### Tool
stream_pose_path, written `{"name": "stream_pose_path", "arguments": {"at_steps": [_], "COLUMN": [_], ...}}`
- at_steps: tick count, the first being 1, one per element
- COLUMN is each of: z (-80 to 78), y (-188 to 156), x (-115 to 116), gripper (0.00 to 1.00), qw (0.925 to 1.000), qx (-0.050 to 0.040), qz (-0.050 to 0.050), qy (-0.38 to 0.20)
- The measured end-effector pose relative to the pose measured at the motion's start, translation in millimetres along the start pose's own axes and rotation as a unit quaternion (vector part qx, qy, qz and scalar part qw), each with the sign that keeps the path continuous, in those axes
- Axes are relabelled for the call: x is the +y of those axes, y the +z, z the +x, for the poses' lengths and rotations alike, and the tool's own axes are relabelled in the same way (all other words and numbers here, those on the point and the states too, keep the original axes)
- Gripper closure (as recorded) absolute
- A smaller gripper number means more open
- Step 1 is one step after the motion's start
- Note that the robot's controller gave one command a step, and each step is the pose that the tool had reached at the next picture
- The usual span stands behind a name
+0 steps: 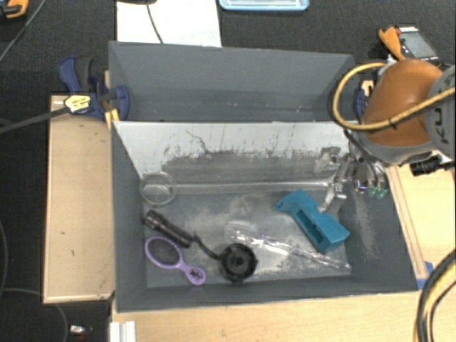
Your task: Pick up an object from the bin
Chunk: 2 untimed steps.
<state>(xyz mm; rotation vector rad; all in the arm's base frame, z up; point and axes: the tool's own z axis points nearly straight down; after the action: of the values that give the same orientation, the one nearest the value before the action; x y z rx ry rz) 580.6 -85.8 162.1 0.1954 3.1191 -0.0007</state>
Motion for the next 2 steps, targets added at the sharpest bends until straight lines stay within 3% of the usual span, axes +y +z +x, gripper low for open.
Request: {"name": "stream_pose_path", "arguments": {"at_steps": [1, 2], "z": [14.9, 22.5], "y": [45, 93], "x": [18, 21], "gripper": [0.00, 0.00], "qw": [0.9950, 0.9904], "qx": [0.0066, 0.0008], "qz": [0.001, 0.001], "qy": [0.099, 0.138]}}
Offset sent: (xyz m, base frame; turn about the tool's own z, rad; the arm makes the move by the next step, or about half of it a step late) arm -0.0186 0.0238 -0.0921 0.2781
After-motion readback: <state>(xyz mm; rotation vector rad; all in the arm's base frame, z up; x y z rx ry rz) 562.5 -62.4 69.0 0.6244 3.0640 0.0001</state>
